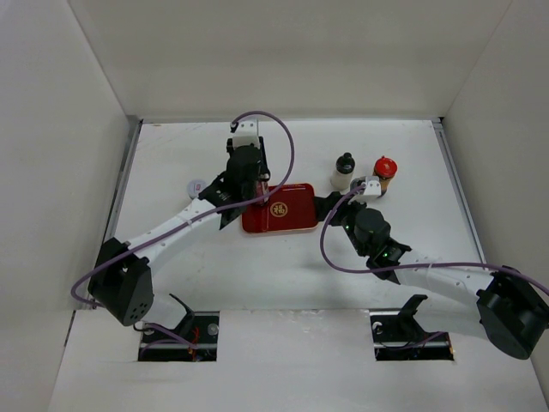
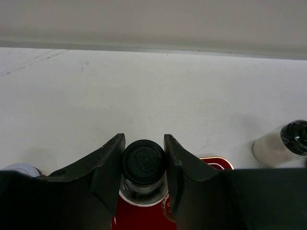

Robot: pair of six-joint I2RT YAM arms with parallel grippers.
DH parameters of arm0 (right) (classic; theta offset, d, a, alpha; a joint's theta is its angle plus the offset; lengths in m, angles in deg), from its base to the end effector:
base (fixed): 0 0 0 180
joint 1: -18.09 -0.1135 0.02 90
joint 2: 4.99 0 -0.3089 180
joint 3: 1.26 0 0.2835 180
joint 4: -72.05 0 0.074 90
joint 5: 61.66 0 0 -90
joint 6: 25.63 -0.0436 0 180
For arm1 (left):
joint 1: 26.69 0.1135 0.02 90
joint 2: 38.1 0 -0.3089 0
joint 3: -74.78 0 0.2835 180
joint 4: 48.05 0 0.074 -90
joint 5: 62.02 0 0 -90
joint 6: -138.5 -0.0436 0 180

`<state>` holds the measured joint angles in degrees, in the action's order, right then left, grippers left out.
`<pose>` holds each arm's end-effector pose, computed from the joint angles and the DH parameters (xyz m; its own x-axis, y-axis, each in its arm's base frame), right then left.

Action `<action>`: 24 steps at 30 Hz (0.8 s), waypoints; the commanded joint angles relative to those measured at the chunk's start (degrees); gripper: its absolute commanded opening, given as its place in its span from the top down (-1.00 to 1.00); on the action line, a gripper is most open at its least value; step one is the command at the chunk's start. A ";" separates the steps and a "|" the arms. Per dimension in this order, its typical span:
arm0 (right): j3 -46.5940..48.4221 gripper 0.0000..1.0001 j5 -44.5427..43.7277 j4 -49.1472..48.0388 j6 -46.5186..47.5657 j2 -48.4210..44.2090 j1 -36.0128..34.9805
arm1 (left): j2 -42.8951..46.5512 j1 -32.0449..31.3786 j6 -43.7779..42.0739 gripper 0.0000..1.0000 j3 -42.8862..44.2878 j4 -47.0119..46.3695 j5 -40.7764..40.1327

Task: Organize the condiment bottles

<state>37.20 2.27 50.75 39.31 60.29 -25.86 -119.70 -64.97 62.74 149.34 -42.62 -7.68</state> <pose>0.1979 0.1642 0.2553 -0.1934 0.3420 -0.9196 -0.2501 0.8891 0.3833 0.3008 -0.2050 0.3607 -0.1782 -0.1140 -0.9774 0.0131 0.9929 -0.1182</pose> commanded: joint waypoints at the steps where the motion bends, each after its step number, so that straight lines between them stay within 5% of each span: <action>1: 0.22 -0.59 0.58 -3.40 0.54 -0.94 0.22 | 1.45 -0.17 -0.79 0.49 -1.26 -9.73 -1.08; 8: 0.04 -0.65 0.31 -3.40 0.63 -1.29 0.48 | 1.10 -0.34 -1.14 0.30 -2.84 -10.09 -1.34; 13: -0.31 -0.63 0.22 -3.05 0.63 -2.34 1.10 | 2.14 -1.66 -1.58 -0.41 -2.67 -10.18 -1.34; 18: -0.14 -0.16 0.32 -0.77 -0.25 -5.59 2.06 | 5.65 -2.63 -1.41 -0.74 -3.98 -10.88 -2.13; 21: 1.18 0.27 0.14 3.97 -0.78 -8.40 2.59 | 11.09 -3.85 -0.79 -0.79 -9.06 -13.77 -4.32; 24: 3.98 0.43 -1.79 11.52 -0.34 -11.13 4.08 | 18.30 -6.05 -0.70 -0.68 -16.97 -18.77 -6.87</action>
<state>37.46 2.25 56.35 38.92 51.72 -23.10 -108.45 -69.23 61.82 137.30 -53.83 -11.11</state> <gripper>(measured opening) 0.294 0.858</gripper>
